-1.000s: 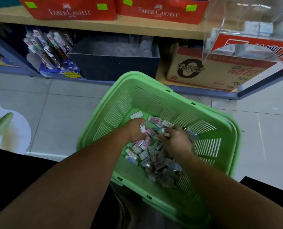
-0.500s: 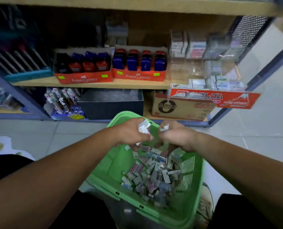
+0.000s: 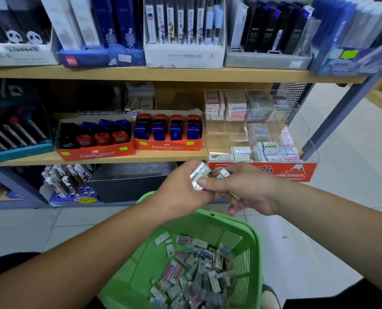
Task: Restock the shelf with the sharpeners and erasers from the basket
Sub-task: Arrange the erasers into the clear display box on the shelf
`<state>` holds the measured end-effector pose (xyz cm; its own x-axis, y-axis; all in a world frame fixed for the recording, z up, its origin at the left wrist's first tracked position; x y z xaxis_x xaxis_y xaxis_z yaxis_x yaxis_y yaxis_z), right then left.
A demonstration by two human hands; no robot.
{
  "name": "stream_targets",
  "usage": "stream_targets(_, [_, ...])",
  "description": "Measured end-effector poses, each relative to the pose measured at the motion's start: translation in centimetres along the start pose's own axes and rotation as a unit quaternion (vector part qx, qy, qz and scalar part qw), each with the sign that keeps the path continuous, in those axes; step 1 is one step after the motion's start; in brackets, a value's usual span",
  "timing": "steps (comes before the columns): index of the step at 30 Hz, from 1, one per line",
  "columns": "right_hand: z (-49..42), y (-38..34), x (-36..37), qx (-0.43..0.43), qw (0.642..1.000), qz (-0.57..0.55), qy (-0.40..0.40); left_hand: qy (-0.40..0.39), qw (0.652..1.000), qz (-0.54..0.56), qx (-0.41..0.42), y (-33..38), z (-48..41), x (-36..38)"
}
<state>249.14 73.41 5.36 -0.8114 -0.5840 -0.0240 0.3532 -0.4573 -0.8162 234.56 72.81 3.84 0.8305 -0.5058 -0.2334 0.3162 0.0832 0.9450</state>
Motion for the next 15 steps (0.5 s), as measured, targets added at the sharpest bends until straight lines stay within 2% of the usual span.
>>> stream_targets(4, [-0.4,-0.2,-1.8,-0.041,0.999,-0.016,0.0,-0.03,0.999,-0.015,0.026,0.7,-1.9,0.3])
stream_targets(8, [-0.4,-0.6,-3.6,-0.071,0.997,-0.03,0.014,-0.058,0.998,0.01,0.018,1.6,-3.7,0.2])
stream_targets(11, [-0.2,-0.9,-5.5,-0.09,0.994,-0.049,0.026,-0.034,0.998,0.051,-0.005,2.0,-5.4,0.0])
stream_targets(15, [0.2,-0.6,-8.1,-0.098,0.991,-0.081,0.041,-0.001,0.997,0.07,0.036,3.3,-6.3,0.7])
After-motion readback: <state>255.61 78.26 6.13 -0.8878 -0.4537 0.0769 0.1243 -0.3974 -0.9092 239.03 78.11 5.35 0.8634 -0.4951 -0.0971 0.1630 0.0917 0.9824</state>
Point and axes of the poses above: each hand's wrist, its own z-axis away from the middle knuckle, its own x-axis out of the palm, y = z × x, the point moved 5 cm from there along -z, towards the middle knuckle, and after that the axes turned 12 degrees about -y, right-handed, at the moved point
